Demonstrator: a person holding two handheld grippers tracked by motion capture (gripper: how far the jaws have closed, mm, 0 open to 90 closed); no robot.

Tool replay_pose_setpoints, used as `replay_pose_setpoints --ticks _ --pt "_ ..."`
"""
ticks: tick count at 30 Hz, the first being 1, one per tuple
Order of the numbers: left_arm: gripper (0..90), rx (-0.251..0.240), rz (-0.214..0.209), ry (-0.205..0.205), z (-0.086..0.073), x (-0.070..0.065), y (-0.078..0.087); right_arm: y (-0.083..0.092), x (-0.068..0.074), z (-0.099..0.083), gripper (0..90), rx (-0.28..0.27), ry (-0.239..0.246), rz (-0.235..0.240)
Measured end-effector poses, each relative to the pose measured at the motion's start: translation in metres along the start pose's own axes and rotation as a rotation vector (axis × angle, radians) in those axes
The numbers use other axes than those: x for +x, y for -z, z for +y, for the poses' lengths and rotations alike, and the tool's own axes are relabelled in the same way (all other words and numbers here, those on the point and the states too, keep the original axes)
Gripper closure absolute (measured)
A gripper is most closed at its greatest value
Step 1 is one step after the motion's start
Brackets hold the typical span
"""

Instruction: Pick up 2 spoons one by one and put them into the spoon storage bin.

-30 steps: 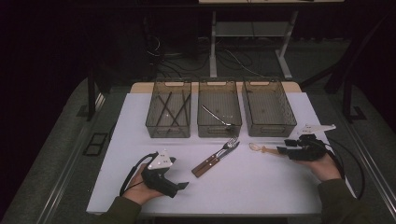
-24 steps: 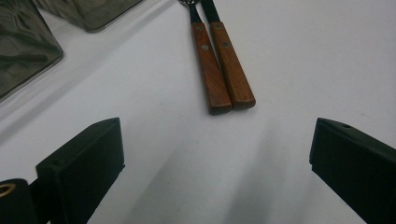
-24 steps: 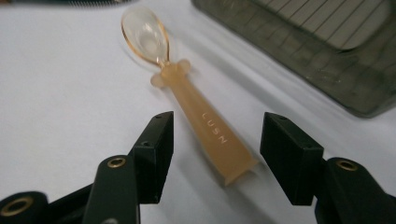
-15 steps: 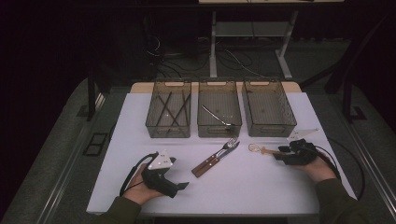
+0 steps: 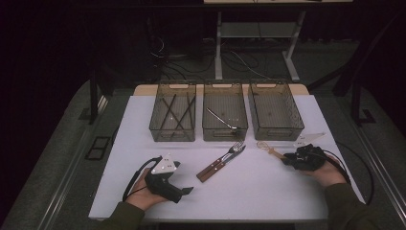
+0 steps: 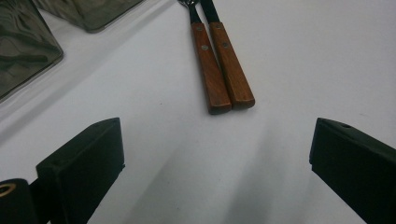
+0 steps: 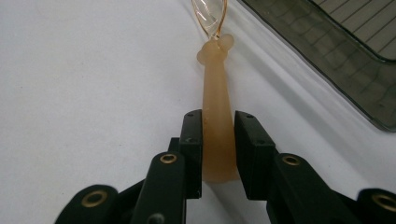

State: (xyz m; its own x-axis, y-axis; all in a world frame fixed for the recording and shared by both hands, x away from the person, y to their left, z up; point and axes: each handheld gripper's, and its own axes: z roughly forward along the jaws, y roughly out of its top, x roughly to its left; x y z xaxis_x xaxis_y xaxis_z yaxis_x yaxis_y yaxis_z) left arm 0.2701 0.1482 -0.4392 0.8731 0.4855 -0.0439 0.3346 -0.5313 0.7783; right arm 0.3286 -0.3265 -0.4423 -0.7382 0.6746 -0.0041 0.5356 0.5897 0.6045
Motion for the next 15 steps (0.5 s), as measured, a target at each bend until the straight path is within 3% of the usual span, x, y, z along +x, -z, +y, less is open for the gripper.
replay_pose_setpoints --ticks 8,15 --pt "2.0 -0.012 -0.005 0.01 0.0 0.0 0.0 0.013 0.002 0.003 73.4 -0.037 -0.013 0.013" --pt "1.3 -0.033 -0.007 0.037 -0.001 0.003 0.002 0.025 0.01 0.012 73.3 -0.08 -0.035 0.059"
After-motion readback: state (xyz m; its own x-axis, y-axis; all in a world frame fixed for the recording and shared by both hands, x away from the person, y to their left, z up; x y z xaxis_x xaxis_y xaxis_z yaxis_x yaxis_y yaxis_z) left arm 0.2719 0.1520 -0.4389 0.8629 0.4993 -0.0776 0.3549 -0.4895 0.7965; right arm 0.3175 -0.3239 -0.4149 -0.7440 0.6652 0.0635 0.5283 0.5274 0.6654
